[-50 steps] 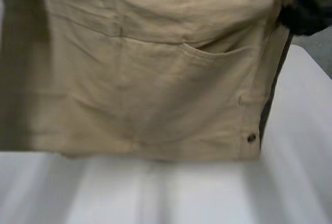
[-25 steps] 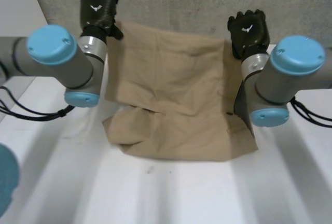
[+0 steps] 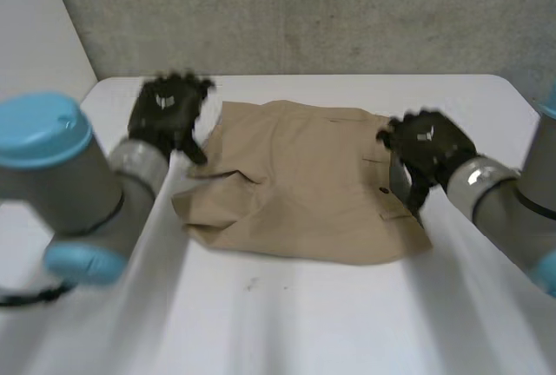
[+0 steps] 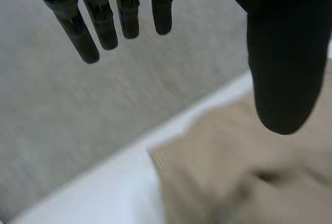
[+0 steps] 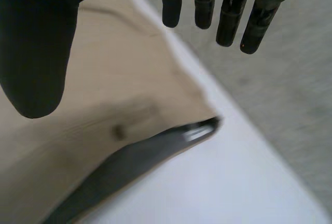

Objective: Fold the shorts.

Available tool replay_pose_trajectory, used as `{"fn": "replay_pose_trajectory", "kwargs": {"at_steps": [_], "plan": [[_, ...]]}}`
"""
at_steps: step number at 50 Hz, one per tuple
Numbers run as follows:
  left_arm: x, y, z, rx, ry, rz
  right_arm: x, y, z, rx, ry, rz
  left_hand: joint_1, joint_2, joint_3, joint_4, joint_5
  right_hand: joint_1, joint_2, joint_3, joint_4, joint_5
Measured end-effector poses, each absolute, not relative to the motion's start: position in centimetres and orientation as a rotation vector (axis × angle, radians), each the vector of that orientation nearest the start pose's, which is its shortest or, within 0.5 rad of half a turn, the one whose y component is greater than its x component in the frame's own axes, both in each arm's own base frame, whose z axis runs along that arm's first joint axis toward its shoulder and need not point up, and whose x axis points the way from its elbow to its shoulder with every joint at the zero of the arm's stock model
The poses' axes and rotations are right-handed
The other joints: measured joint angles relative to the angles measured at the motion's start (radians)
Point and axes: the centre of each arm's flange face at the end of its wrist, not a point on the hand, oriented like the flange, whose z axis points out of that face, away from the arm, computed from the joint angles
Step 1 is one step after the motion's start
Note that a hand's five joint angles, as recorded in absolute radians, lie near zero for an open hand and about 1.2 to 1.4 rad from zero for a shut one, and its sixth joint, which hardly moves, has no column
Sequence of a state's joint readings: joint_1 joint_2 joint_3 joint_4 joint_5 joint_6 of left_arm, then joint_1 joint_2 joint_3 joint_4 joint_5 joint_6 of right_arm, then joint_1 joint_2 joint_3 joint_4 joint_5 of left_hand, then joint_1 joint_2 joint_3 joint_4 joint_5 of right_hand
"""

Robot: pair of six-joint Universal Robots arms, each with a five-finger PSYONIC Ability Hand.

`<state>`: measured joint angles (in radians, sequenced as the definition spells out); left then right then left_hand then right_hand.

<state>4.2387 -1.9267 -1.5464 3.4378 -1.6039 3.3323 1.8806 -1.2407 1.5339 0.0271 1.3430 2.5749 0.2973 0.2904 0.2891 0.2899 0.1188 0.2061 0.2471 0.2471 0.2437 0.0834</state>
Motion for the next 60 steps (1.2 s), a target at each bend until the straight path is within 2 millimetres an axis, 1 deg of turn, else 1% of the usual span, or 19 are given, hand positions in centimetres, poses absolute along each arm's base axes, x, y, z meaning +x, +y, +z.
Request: {"fn": "replay_pose_trajectory", "kwargs": {"at_steps": [1,2,3,4,5,7,10,12,16,21,26,28,29,34,39,46,54,59,60], "plan": [[-28.1,-25.5,21.6,0.781,2.339,-2.227,24.3,-27.3,20.8,-1.257,2.192,-1.769,0.033,0.026,0.027,0.030,0.029,0.066,0.076,0.077,0.074,0.072],[-28.1,-25.5,21.6,0.781,2.339,-2.227,24.3,-27.3,20.8,-1.257,2.192,-1.769,0.033,0.026,0.027,0.030,0.029,0.066,0.076,0.077,0.074,0.072],[-27.5,-23.0,20.6,0.822,2.417,-2.144,23.4,-26.6,20.1,-1.260,2.202,-1.679,0.147,0.141,0.137,0.139,0.138,0.209,0.234,0.233,0.235,0.216],[-27.4,-22.5,20.4,0.830,2.433,-2.126,23.2,-26.5,19.9,-1.260,2.203,-1.663,0.156,0.150,0.151,0.148,0.147,0.243,0.280,0.278,0.273,0.250],[-27.0,-20.9,19.8,0.851,2.485,-2.071,22.8,-26.2,19.5,-1.258,2.202,-1.623,0.181,0.170,0.171,0.173,0.171,0.301,0.342,0.338,0.342,0.311],[-26.4,-19.4,19.0,0.864,2.544,-2.009,22.2,-25.9,18.9,-1.254,2.196,-1.578,0.271,0.263,0.265,0.264,0.258,0.342,0.396,0.389,0.392,0.358],[-26.0,-18.3,18.3,0.863,2.600,-1.951,21.6,-25.5,18.1,-1.254,2.189,-1.527,0.329,0.319,0.320,0.322,0.313,0.379,0.438,0.435,0.439,0.397],[-25.5,-17.2,17.3,0.839,2.693,-1.859,20.9,-25.1,17.2,-1.266,2.178,-1.483,0.391,0.387,0.387,0.389,0.378,0.395,0.456,0.456,0.459,0.415],[-25.1,-16.8,16.4,0.794,2.786,-1.764,20.6,-24.8,16.3,-1.298,2.162,-1.456,0.375,0.379,0.383,0.381,0.372,0.391,0.450,0.449,0.454,0.415],[-25.1,-17.7,15.1,0.744,2.845,-1.676,20.6,-25.2,15.0,-1.335,2.153,-1.462,0.267,0.276,0.278,0.275,0.267,0.341,0.384,0.382,0.384,0.366],[-25.3,-20.1,14.1,0.691,2.851,-1.647,20.7,-26.2,13.8,-1.354,2.143,-1.515,0.224,0.229,0.237,0.225,0.216,0.292,0.318,0.310,0.316,0.309],[-25.4,-21.4,13.7,0.667,2.844,-1.651,20.7,-26.6,13.5,-1.357,2.139,-1.541,0.223,0.223,0.230,0.218,0.209,0.278,0.297,0.293,0.298,0.291],[-25.4,-21.4,13.7,0.667,2.844,-1.651,20.7,-26.6,13.5,-1.357,2.139,-1.541,0.223,0.223,0.230,0.218,0.209,0.278,0.297,0.293,0.298,0.291],[-26.1,-25.1,13.1,0.620,2.803,-1.713,20.7,-27.8,13.0,-1.358,2.138,-1.607,0.223,0.220,0.230,0.216,0.206,0.251,0.274,0.271,0.272,0.264],[-26.7,-27.0,12.9,0.613,2.771,-1.756,20.8,-28.7,12.8,-1.356,2.149,-1.641,0.223,0.220,0.230,0.216,0.206,0.242,0.274,0.272,0.272,0.264],[-27.5,-28.5,12.7,0.652,2.722,-1.790,21.8,-29.4,12.3,-1.373,2.138,-1.668,0.223,0.220,0.230,0.215,0.206,0.260,0.302,0.305,0.307,0.293],[-28.1,-29.4,12.4,0.718,2.667,-1.805,22.8,-29.8,11.9,-1.383,2.127,-1.693,0.223,0.219,0.221,0.208,0.197,0.305,0.364,0.364,0.367,0.331],[-28.5,-30.1,12.2,0.742,2.629,-1.836,23.6,-30.1,11.8,-1.354,2.123,-1.701,0.223,0.219,0.221,0.208,0.197,0.455,0.519,0.519,0.522,0.467],[-28.5,-30.2,12.2,0.744,2.622,-1.846,23.7,-30.2,11.8,-1.346,2.123,-1.701,0.223,0.219,0.220,0.208,0.197,0.540,0.640,0.637,0.631,0.575]]}}
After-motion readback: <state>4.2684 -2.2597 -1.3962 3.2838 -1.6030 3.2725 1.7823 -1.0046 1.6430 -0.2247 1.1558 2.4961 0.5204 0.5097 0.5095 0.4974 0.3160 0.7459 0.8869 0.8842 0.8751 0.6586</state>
